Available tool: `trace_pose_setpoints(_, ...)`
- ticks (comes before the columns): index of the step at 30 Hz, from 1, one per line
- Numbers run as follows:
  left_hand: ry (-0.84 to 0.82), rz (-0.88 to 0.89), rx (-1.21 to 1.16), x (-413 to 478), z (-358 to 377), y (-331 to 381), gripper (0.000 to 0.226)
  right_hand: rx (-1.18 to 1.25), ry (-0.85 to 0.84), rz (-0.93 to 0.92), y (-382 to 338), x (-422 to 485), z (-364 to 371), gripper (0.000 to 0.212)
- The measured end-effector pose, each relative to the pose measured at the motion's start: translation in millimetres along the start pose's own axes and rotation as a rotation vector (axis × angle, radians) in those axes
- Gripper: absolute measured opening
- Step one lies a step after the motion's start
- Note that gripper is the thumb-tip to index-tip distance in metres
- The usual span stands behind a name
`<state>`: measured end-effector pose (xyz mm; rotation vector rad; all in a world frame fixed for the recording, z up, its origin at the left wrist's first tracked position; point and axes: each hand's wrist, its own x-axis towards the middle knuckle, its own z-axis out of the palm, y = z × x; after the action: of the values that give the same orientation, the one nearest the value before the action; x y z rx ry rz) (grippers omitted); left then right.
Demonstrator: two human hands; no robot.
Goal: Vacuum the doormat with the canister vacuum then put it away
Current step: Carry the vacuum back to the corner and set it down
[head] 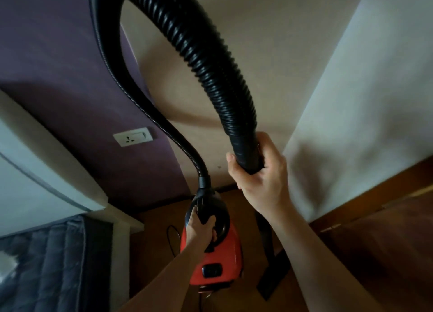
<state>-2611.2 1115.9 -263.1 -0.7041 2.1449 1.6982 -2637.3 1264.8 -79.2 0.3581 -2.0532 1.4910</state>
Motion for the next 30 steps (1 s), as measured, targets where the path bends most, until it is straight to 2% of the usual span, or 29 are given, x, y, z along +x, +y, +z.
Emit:
trace_pose_setpoints(6,-0.109,0.052,0.136,-95.9,-26.8,84.9,0.043,-0.035,0.044,0.083,-92.0,18.4,-65.0,0.014)
trace_pose_setpoints(9,-0.193,0.113,0.212,-129.8,-35.5,111.4,0.048,-0.082,0.134,0.129,-132.3,20.5,-92.6,0.025)
trace_pose_setpoints(12,-0.295,0.212,0.276,-158.1,-40.8,130.6,0.043,-0.124,0.229,0.19,-167.3,16.2,-113.4,0.039)
trace_pose_setpoints(14,-0.355,0.264,0.296,-172.3,-41.6,139.6,0.039,-0.162,0.286,0.229,-187.2,9.6,-123.8,0.035)
trace_pose_setpoints(18,-0.493,0.335,0.358,-190.6,-40.0,145.8,0.045,-0.232,0.434,0.248,-219.8,-16.1,-134.6,0.016)
trace_pose_setpoints(21,-0.605,0.393,0.418,-204.0,-34.7,149.4,0.039,-0.291,0.57,0.247,-238.0,-45.4,-141.4,0.023)
trace_pose_setpoints(25,-0.742,0.474,0.51,-223.7,-16.0,144.3,0.03,-0.37,0.742,0.257,-261.8,-89.7,-154.0,0.019)
trace_pose_setpoints(30,-0.947,0.502,0.616,-263.8,7.9,123.5,0.042,-0.457,0.875,0.239,-303.1,-155.1,-174.4,0.011)
